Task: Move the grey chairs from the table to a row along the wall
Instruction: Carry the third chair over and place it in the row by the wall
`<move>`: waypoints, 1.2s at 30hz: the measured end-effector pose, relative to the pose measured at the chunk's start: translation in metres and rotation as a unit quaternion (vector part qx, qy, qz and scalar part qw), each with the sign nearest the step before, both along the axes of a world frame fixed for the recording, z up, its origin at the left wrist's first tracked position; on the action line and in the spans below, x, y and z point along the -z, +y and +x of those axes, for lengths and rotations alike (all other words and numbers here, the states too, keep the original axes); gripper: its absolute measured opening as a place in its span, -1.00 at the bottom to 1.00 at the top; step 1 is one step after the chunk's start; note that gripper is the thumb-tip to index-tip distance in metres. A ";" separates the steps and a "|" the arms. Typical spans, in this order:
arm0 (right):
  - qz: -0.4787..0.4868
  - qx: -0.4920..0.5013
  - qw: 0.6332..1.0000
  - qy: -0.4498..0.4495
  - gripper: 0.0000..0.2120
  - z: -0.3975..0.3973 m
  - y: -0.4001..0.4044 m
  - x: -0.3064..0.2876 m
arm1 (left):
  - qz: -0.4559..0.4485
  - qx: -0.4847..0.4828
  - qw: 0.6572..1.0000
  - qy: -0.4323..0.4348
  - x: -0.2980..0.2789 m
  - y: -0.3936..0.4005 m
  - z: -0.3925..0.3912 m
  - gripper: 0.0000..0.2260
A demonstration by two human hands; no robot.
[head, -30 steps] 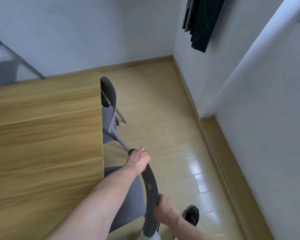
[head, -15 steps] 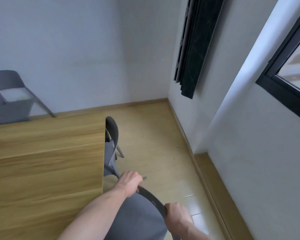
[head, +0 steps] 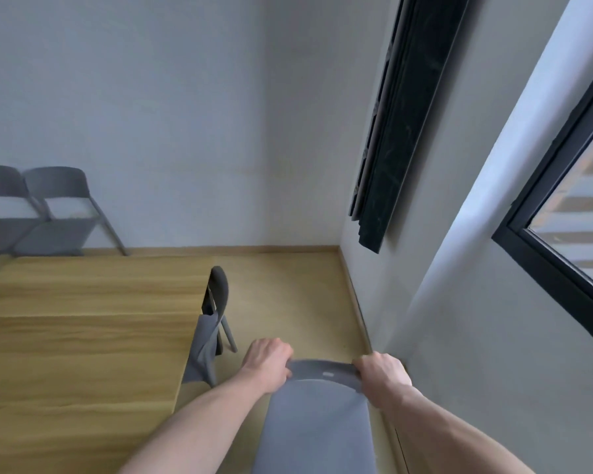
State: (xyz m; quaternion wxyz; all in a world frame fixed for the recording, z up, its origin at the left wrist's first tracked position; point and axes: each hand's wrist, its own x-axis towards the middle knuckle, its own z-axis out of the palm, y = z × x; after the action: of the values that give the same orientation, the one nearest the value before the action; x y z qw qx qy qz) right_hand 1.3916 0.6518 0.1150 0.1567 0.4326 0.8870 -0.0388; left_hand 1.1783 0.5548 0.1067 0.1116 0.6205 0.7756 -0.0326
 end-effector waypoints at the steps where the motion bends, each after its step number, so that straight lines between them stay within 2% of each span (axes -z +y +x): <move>1: 0.001 0.000 1.000 0.002 -0.81 0.003 0.011 -0.006 | 0.009 -0.002 1.000 0.002 -0.005 0.007 0.004 -0.81; 12: 0.020 -0.034 0.999 0.036 -0.79 -0.024 0.122 -0.034 | 0.054 -0.043 0.998 0.004 -0.035 0.089 -0.017 -0.77; 20: -0.001 -0.037 0.999 0.023 -0.87 -0.111 0.217 -0.037 | 0.073 -0.047 0.996 -0.019 -0.028 0.184 -0.108 -0.73; 23: -0.004 -0.032 0.999 0.031 -0.84 -0.142 0.253 -0.033 | 0.074 -0.040 0.996 -0.021 -0.027 0.219 -0.142 -0.73; 27: -0.008 -0.018 0.999 0.034 -0.76 -0.175 0.294 -0.031 | 0.071 -0.041 0.996 -0.015 -0.025 0.264 -0.178 -0.60; 31: -0.005 -0.026 0.999 0.040 -0.78 -0.207 0.338 -0.029 | 0.077 -0.050 0.996 -0.008 -0.020 0.312 -0.212 -0.73; 36: -0.008 -0.052 0.997 0.047 -0.78 -0.253 0.419 -0.022 | 0.076 -0.078 0.994 0.019 -0.014 0.386 -0.254 -0.76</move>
State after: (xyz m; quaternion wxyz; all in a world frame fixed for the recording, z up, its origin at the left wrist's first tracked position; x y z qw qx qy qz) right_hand 1.1390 1.0706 0.1366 0.1199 0.3821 0.9144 -0.0586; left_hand 0.9240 0.9411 0.1211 0.0514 0.5640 0.8238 0.0235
